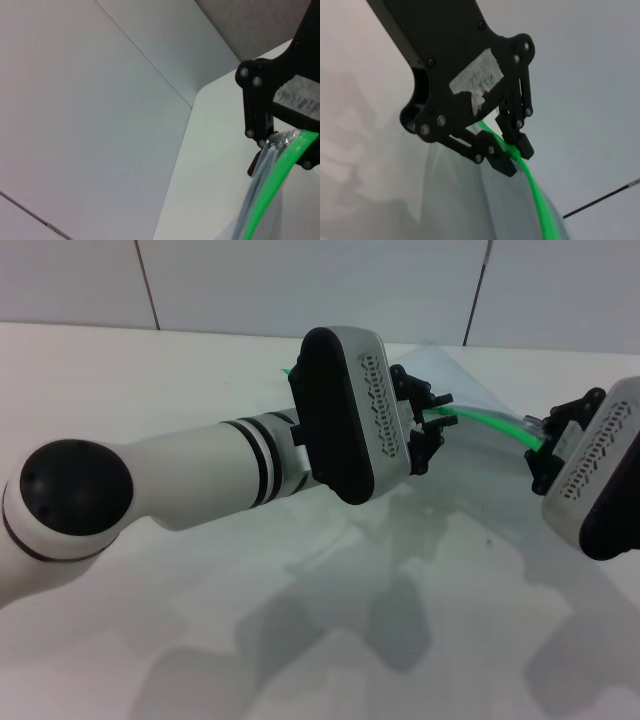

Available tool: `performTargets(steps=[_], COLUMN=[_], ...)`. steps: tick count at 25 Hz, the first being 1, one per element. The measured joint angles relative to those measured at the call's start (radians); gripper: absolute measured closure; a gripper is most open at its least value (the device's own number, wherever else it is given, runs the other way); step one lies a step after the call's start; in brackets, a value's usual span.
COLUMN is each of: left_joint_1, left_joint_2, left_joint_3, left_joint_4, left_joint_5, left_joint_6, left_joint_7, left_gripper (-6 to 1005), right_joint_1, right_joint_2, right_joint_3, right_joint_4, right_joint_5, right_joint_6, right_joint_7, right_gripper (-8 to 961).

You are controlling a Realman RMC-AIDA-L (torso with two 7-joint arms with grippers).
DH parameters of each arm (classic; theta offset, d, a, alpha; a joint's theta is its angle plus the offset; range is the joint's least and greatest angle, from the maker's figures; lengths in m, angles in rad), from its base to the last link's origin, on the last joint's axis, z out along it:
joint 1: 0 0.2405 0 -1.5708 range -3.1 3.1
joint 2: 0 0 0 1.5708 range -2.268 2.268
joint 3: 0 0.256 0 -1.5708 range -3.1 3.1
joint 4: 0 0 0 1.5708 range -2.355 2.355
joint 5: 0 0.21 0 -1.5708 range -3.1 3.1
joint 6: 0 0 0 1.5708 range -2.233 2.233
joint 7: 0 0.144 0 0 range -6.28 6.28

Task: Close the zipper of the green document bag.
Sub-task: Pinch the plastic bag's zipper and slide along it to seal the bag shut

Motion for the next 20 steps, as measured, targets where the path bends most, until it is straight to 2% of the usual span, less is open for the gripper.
performTargets(steps=[20], left_joint_1=[0.006], left_joint_2=[0.000], left_joint_3=[0.014], left_joint_4=[-0.011], left_joint_5=[-0.001], left_joint_6=[0.008], left_joint_7=[-0.005], left_gripper=[889], right_joint_1=[0.005], right_joint_2=[0.000], right_joint_3=[0.006], right_joint_4=[0.018], right_joint_5=[-0.003], right_joint_6=[0.000], right_joint_7=[0.001], right_gripper=[903])
